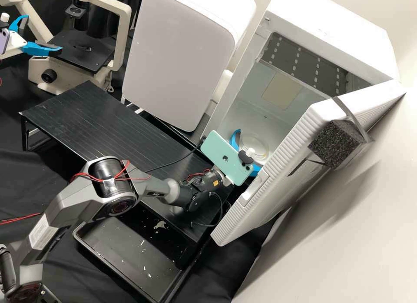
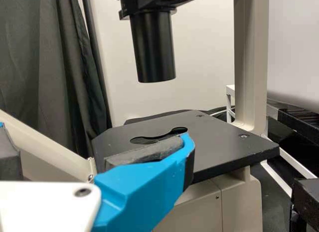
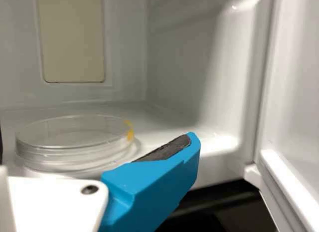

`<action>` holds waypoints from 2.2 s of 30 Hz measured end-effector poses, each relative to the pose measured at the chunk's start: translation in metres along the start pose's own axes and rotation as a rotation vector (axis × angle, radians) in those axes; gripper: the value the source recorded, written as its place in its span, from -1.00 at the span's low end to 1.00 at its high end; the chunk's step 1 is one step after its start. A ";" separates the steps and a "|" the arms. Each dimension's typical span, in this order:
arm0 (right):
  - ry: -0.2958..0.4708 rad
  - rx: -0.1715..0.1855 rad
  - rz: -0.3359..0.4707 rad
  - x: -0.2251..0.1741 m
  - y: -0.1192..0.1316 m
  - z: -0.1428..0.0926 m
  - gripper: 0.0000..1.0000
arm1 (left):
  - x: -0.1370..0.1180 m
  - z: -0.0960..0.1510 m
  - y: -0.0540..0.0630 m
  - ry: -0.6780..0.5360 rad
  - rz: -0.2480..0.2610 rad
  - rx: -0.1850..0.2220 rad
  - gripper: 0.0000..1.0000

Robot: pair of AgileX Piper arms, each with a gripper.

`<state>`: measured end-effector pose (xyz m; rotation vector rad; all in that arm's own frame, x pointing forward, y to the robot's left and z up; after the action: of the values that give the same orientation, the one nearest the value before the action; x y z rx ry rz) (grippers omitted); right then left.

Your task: Take the petri dish out of the incubator

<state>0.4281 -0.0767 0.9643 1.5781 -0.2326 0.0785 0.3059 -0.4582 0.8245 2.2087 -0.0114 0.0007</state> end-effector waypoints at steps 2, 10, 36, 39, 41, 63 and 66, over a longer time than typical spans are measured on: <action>0.008 -0.014 -0.008 0.001 0.000 0.000 1.00 | 0.000 0.000 0.000 0.000 0.000 0.000 1.00; 0.005 -0.023 -0.007 0.001 0.004 0.000 1.00 | 0.000 0.000 0.000 0.000 0.000 0.000 1.00; 0.034 -0.050 -0.052 0.002 0.006 0.000 -1.00 | 0.000 0.000 0.000 0.000 0.000 0.000 1.00; 0.032 -0.050 -0.050 0.001 0.007 0.001 -1.00 | 0.000 0.000 0.000 0.000 0.000 0.000 1.00; 0.030 -0.050 -0.047 0.001 0.009 0.002 -1.00 | 0.000 0.000 0.000 0.000 0.000 0.000 1.00; 0.037 -0.049 -0.059 0.003 0.010 0.004 -1.00 | 0.000 0.000 0.000 0.000 0.000 0.000 1.00; 0.038 -0.041 -0.062 0.003 0.010 0.004 -1.00 | 0.000 0.000 0.000 0.000 0.000 0.000 1.00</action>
<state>0.4290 -0.0813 0.9744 1.5408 -0.1546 0.0552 0.3059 -0.4582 0.8245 2.2087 -0.0114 0.0007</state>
